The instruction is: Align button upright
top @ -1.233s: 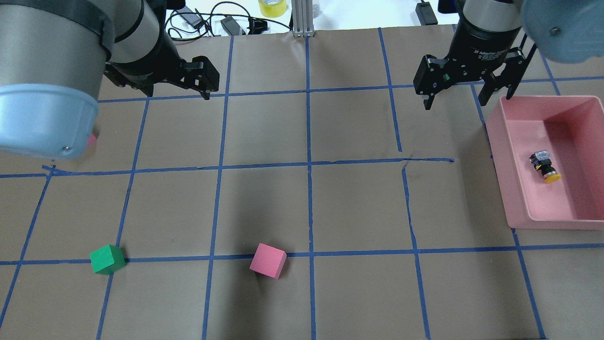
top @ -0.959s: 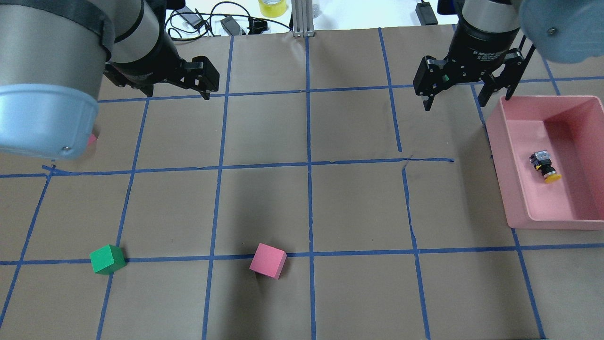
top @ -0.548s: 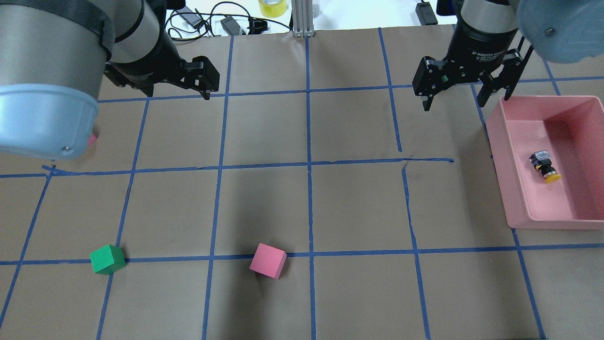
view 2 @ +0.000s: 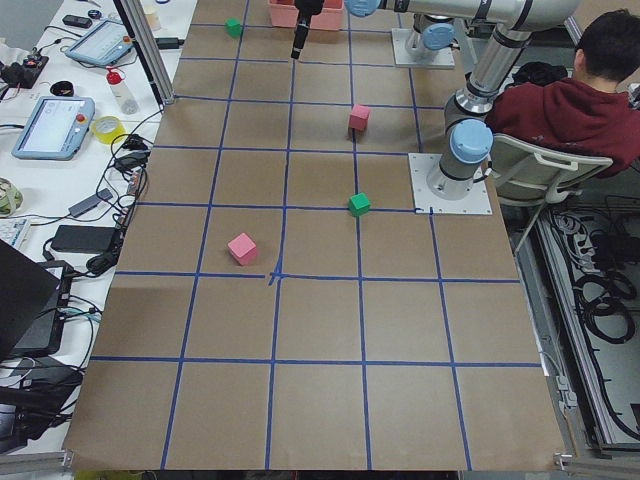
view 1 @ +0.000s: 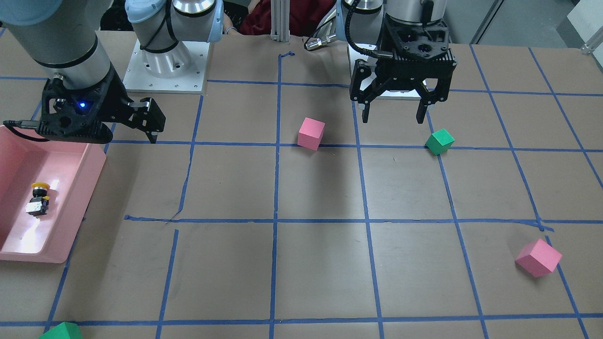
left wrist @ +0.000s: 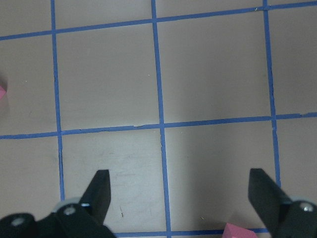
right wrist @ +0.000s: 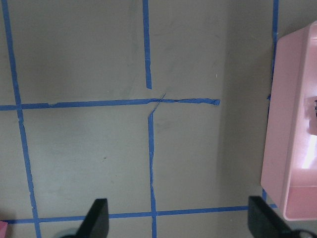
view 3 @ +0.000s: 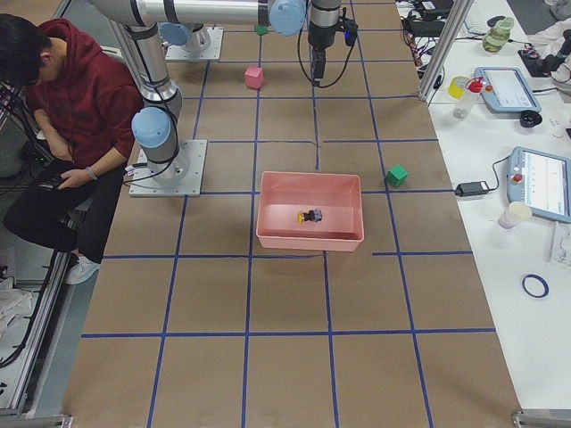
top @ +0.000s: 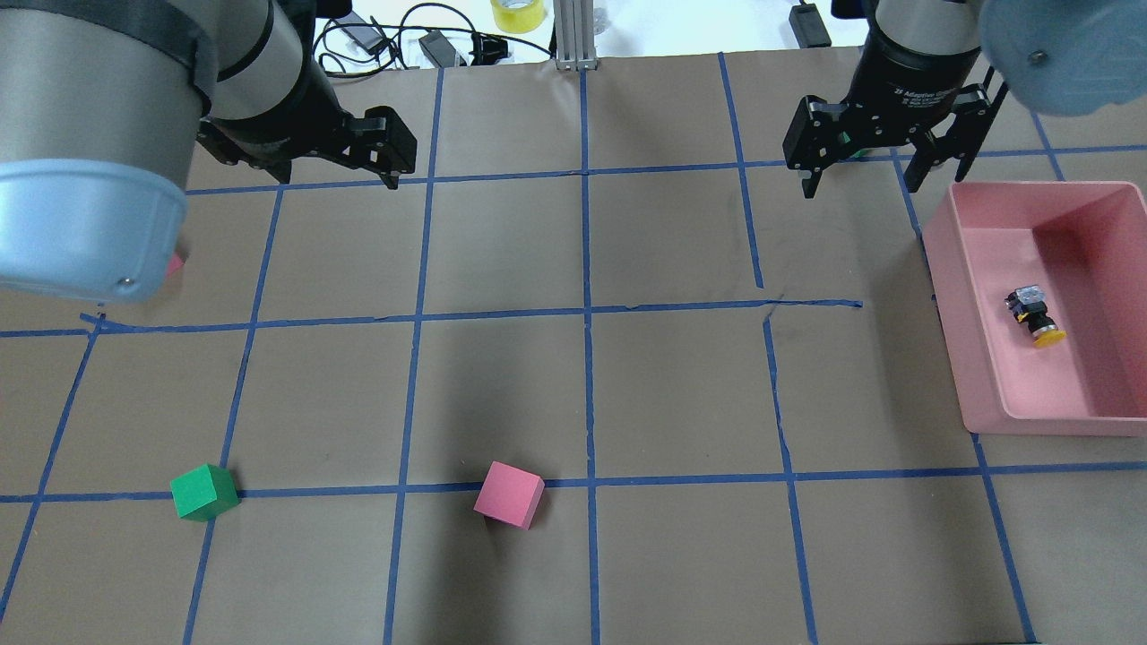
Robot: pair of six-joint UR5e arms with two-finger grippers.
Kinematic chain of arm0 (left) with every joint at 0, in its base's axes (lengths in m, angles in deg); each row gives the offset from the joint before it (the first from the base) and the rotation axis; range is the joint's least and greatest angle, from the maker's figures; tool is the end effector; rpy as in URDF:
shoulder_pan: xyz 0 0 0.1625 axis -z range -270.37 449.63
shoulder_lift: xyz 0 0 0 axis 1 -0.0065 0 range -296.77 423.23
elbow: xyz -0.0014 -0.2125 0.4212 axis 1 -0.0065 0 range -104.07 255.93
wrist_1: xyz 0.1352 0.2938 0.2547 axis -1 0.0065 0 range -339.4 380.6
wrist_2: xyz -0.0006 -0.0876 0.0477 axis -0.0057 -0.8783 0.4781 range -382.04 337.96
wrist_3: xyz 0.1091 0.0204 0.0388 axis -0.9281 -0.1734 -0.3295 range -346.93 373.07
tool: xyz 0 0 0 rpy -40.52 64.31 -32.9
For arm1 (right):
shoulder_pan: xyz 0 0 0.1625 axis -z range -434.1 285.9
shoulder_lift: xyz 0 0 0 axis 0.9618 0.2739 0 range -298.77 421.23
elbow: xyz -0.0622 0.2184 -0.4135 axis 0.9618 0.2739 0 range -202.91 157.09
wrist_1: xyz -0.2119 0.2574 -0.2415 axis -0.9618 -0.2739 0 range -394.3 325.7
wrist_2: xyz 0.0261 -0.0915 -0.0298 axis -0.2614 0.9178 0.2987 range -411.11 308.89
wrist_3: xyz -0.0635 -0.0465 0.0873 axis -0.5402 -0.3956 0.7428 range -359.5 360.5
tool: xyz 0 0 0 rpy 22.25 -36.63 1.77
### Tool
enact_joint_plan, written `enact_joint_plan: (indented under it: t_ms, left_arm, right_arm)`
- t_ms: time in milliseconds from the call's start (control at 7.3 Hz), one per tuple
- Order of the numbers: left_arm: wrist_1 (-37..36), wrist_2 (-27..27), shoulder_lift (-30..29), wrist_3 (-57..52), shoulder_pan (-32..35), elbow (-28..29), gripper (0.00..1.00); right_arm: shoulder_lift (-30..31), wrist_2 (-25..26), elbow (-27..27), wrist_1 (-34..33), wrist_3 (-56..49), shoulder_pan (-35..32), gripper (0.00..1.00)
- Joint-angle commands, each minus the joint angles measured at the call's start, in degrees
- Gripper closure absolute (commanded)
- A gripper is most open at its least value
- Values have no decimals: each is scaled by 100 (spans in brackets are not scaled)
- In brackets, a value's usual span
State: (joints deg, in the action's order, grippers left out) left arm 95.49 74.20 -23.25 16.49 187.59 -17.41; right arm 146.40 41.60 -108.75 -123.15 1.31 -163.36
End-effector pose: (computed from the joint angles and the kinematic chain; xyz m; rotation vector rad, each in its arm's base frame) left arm -0.1868 -0.4662 0.5481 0.0979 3.0299 -0.4212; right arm 0.1209 -0.5267 0.5075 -0.0409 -3.0938 -0.0492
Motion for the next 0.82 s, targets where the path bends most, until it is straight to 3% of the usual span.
enact_joint_plan:
  t_ms: [0, 685]
  left_arm:
    - [0, 0, 0, 0, 4, 0, 0]
    - [0, 0, 0, 0, 4, 0, 0]
  right_arm:
    - [-9, 36, 32, -105, 51, -13, 0]
    - [51, 159, -12, 105, 59, -30, 0]
